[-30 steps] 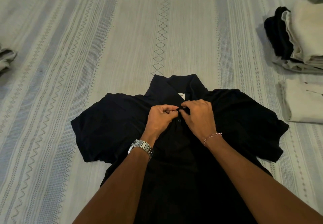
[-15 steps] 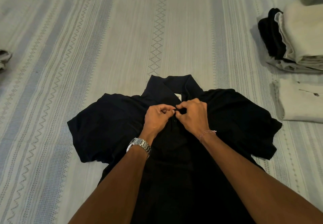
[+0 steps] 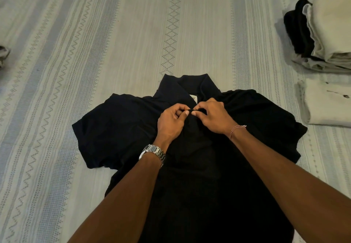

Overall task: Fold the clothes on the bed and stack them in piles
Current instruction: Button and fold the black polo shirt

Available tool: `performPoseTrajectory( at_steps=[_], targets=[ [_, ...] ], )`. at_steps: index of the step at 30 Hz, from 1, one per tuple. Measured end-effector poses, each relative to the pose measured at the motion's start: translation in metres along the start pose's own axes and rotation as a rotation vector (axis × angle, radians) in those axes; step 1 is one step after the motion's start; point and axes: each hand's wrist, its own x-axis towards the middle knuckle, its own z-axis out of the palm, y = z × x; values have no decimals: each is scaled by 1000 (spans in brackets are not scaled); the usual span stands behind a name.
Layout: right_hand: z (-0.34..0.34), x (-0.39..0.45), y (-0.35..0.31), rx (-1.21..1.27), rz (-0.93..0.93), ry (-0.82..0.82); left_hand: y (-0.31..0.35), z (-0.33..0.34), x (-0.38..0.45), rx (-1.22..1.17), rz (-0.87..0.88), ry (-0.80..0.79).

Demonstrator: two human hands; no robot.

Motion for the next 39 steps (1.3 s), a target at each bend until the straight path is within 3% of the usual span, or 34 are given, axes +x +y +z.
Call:
performPoseTrajectory(
  at_steps=[25, 31, 39],
  targets=[
    [-9, -2, -5, 363, 141, -50, -6, 1, 3, -66, -2, 45],
    [-4, 5, -7, 218, 152, -57, -1, 2, 0, -51, 0, 68],
    [-5, 7, -14, -35, 140, -141, 0, -7, -1, -149, -41, -62]
  ],
)
